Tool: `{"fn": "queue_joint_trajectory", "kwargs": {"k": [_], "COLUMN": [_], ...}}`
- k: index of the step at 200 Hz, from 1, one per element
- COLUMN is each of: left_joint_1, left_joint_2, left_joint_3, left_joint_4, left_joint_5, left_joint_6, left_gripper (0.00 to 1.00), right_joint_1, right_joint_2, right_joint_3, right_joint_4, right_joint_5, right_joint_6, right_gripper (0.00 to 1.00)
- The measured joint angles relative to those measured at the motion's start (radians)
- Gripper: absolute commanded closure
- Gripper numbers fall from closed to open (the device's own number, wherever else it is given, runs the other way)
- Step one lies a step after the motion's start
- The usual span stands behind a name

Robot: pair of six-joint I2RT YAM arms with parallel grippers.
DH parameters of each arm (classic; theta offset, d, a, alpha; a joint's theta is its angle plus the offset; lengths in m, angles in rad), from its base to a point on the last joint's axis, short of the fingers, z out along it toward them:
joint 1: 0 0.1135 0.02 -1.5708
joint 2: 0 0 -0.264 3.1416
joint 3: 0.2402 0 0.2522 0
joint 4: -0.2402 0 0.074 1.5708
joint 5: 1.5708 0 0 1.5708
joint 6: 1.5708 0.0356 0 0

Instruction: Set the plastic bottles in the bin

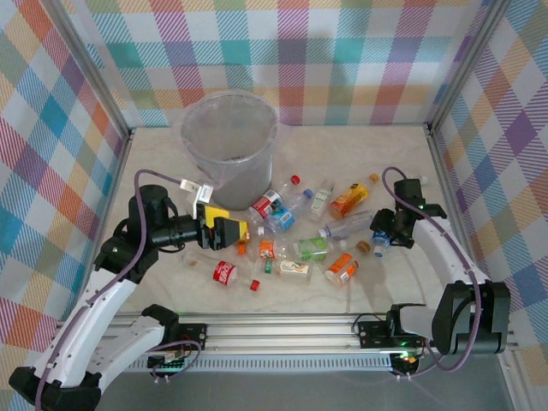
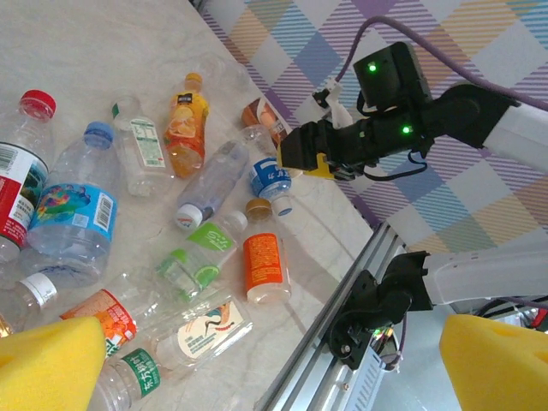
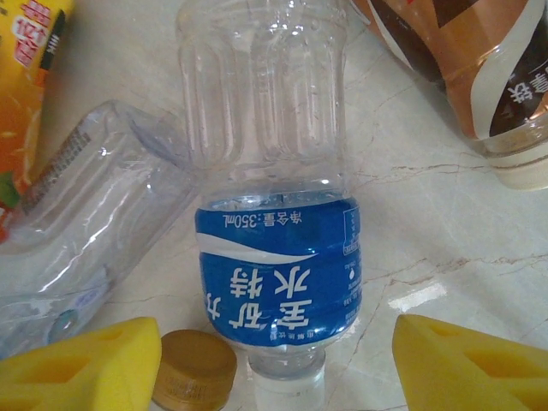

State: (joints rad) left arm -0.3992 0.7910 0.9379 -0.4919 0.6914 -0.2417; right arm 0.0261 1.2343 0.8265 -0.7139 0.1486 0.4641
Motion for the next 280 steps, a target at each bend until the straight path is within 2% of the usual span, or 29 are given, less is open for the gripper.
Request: {"fn": "queue_joint_trajectory", "kwargs": {"k": [123,198,280], "left_joint_1": [0.000,0.000,0.000], "left_joint_2": [-0.007,-0.014,-0.014], "left_joint_3": [0.000,-0.001,-0.006], "left_joint_4": [0.000,-0.003,-0.003], "left_joint_5": [-0.001,-0.021,-0.048], "left_joint_6": [0.000,0.000,-0.005], "left_gripper": [0.00,0.00,0.00], "right_joint_1": [0.000,0.000,0.000], "right_joint_2": [0.151,0.181,0.213], "right_joint_3": [-0.001,-0.005,-0.005], "right_joint_4": [0.050,0.070,0.071], "right_joint_5": [-0.005,-0.018,-0.019], "right_joint_6": [0.000,0.000,0.000], "right_gripper": [0.23,0.22,0.29]}}
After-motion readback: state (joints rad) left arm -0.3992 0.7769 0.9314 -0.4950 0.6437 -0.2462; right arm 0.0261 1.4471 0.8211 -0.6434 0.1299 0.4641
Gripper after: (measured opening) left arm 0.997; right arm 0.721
